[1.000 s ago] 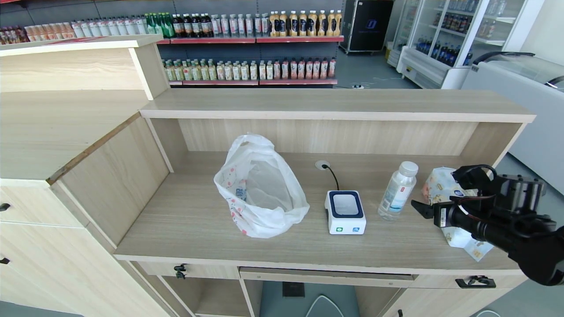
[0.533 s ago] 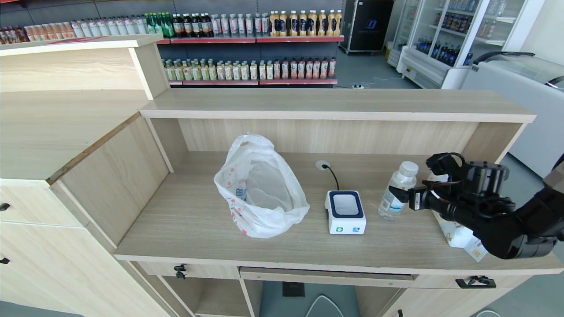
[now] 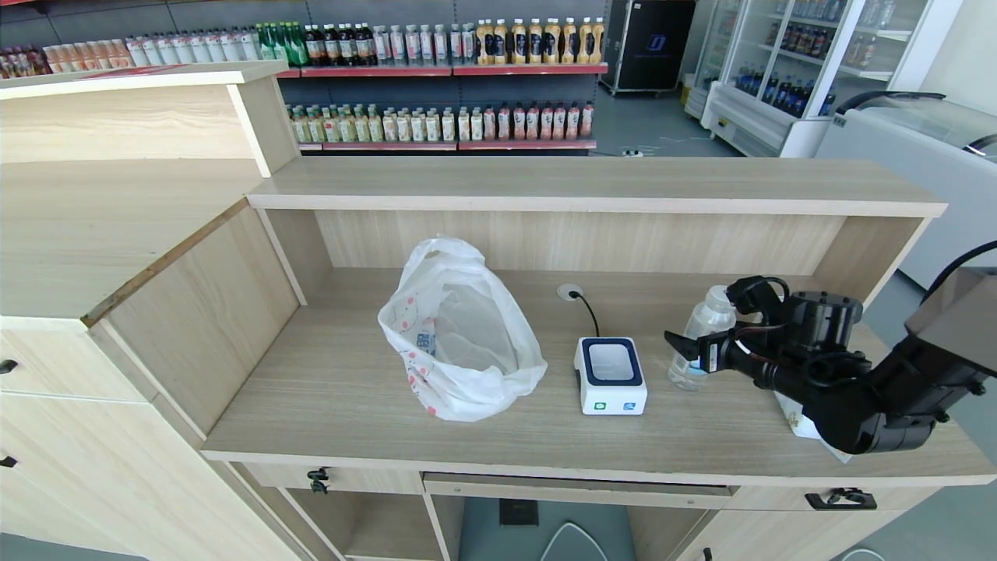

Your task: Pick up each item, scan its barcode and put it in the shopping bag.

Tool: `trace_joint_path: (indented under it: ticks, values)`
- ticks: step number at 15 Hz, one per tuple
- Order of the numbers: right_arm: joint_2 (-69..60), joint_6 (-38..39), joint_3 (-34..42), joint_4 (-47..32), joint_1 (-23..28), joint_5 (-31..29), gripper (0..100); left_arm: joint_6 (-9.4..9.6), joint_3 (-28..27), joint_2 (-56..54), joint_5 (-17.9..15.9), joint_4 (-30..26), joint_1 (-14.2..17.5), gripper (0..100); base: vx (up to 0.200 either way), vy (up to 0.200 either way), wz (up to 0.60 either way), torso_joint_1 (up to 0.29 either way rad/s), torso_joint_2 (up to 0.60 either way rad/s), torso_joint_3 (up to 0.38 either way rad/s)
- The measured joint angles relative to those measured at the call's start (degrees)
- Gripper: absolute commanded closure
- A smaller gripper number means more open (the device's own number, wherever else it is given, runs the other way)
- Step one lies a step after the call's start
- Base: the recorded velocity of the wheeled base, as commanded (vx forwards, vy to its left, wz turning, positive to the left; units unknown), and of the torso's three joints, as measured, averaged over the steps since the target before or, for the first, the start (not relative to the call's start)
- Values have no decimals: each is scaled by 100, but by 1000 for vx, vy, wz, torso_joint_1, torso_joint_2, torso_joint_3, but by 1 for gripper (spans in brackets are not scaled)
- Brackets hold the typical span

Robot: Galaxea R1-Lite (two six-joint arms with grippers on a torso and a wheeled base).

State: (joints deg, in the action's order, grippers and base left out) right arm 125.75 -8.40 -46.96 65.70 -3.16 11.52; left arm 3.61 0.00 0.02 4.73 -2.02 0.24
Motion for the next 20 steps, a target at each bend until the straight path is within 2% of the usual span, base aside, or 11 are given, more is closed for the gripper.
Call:
trace_joint_path:
  ticks: [5,9,11,12,20]
  values:
    - [424,-235,-116,464,-141,22,0,0,0,0,0,0,0,0,0,0,0,0,0,0]
    - [645,-227,-257,506,-254,63,0,0,0,0,0,0,0,0,0,0,0,0,0,0]
    - [703,-222,-340,539,-254,276,0,0,0,0,0,2,0,0,0,0,0,0,0,0]
    - [719,-227,-360,577,-251,334,100,0,0,0,0,0,0,0,0,0,0,0,0,0]
    - [728,-200,-351,599,116,380,100,0,0,0,0,2,0,0,0,0,0,0,0,0]
